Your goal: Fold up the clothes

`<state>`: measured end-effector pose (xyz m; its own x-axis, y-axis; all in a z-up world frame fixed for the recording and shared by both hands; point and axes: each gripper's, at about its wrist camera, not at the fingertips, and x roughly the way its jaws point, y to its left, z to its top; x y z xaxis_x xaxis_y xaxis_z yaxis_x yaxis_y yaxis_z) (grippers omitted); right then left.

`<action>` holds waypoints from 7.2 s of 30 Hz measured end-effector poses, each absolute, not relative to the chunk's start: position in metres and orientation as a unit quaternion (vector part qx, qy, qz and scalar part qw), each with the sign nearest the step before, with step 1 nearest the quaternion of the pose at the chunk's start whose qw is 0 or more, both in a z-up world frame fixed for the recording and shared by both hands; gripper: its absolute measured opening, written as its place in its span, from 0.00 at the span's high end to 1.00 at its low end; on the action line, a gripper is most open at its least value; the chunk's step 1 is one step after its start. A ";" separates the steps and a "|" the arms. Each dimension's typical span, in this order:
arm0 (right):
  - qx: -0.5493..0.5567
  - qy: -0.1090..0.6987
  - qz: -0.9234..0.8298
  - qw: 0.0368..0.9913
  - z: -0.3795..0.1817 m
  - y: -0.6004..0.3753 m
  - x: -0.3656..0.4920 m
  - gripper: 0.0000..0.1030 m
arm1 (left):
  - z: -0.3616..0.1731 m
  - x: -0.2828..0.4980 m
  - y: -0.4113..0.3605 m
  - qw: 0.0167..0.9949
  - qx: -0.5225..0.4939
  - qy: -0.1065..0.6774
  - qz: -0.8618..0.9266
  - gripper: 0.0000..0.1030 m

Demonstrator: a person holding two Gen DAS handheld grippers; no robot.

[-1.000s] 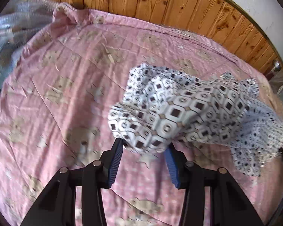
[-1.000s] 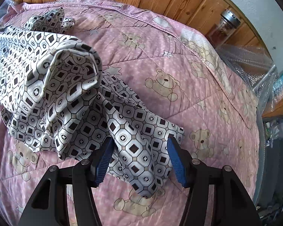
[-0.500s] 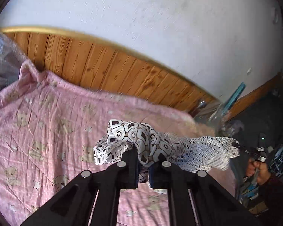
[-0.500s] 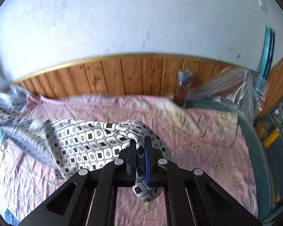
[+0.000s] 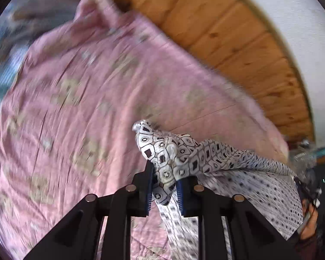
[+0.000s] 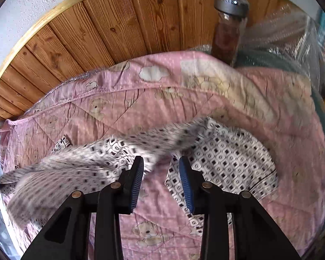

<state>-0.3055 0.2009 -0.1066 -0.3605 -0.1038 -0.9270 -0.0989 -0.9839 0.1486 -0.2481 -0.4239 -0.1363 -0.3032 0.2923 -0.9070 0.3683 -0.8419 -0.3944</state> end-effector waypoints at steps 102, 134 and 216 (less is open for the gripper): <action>0.580 -0.168 -0.790 0.105 -0.135 0.071 -0.100 0.48 | -0.149 -0.133 -0.550 0.002 0.504 0.265 -0.822 0.57; 0.536 -0.206 -0.811 -0.116 -0.137 0.269 -0.054 0.50 | -0.178 -0.123 -0.474 -0.015 0.543 0.292 -0.788 0.55; 0.448 -0.471 -0.757 -0.064 -0.173 0.463 -0.031 0.52 | -0.176 -0.077 -0.349 0.065 0.526 0.372 -0.762 0.51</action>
<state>-0.0306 0.4635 -0.1726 -0.5910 -0.3251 -0.7383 -0.5189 -0.5476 0.6565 -0.0767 -0.3490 -0.1764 -0.4388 0.2915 -0.8500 0.4905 -0.7148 -0.4984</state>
